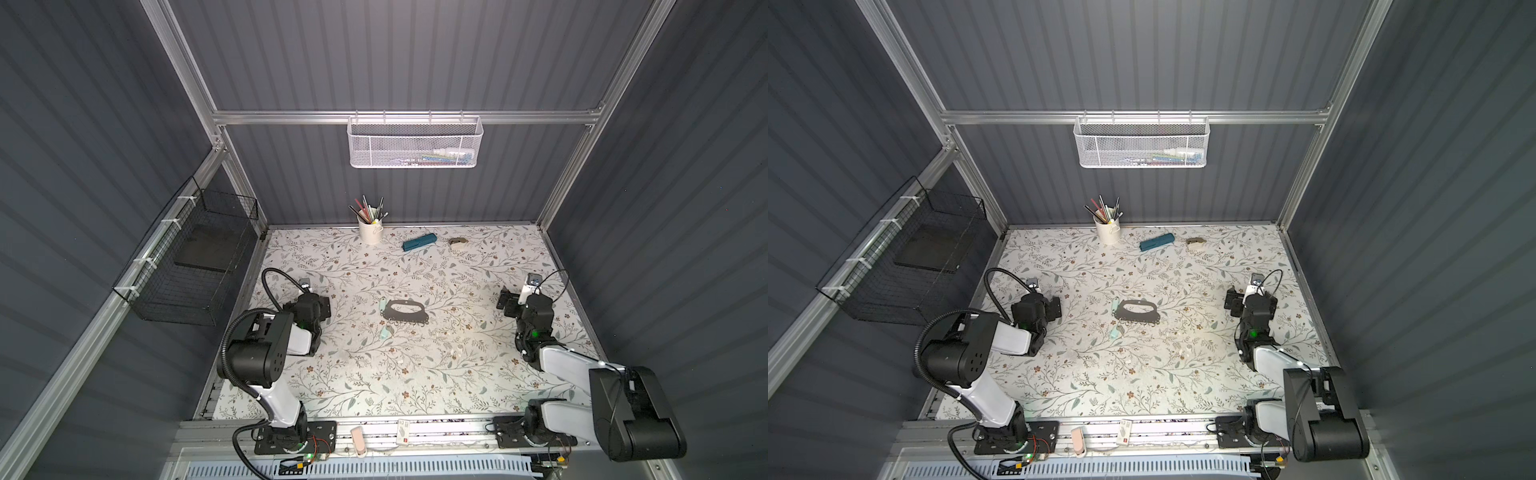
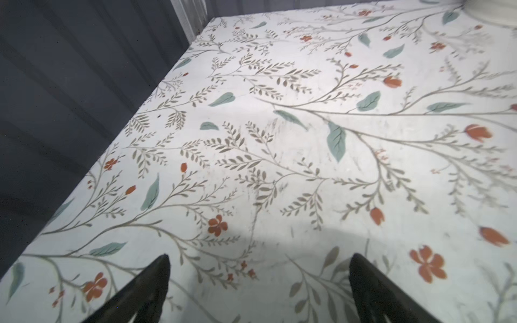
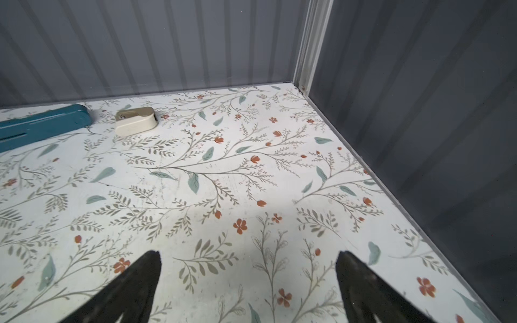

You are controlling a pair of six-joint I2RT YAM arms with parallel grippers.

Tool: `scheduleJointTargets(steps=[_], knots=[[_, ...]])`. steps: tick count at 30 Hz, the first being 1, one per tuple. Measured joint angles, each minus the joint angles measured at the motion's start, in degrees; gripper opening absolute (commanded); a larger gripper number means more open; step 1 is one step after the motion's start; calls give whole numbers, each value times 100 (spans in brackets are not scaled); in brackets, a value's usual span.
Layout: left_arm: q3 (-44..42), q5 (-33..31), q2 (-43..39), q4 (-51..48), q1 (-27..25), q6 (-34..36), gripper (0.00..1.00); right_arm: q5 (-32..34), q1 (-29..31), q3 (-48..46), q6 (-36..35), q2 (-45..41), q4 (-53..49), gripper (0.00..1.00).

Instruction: Put the keys on the keyring

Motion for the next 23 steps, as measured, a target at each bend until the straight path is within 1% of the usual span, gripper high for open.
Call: scheduleJointTargets(steps=[3, 5, 11, 23], knots=[[20, 267, 2, 140, 96, 0, 100, -256, -105, -46, -4, 658, 859, 99], [28, 361, 2, 166, 116, 0, 100, -352, -144, -48, -4, 979, 977, 99], [28, 472, 2, 234, 125, 15, 100, -636, -282, 0, 22, 1021, 1123, 99], [35, 511, 2, 258, 125, 20, 100, -734, -295, 0, 44, 1021, 1226, 99]])
